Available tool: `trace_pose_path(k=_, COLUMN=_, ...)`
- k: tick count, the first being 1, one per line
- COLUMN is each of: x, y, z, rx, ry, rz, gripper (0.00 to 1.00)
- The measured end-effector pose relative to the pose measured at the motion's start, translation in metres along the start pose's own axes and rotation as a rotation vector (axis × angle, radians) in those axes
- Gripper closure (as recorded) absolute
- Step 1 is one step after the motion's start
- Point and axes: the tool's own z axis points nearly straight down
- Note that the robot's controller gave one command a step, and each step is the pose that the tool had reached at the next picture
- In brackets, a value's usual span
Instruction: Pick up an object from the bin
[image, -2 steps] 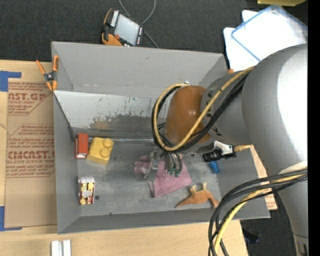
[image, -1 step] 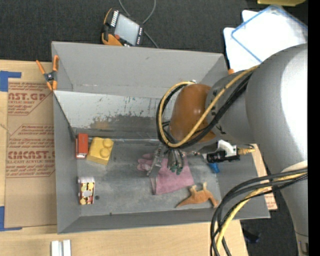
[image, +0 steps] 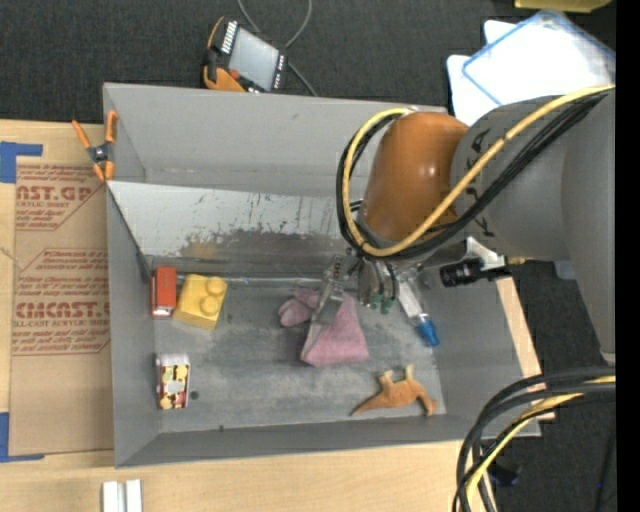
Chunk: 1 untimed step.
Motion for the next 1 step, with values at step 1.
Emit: trace_pose_path(k=1, x=-0.0065, y=0.0021, z=0.0065, rx=0.003, ry=0.011, rz=0.047, gripper=1.00)
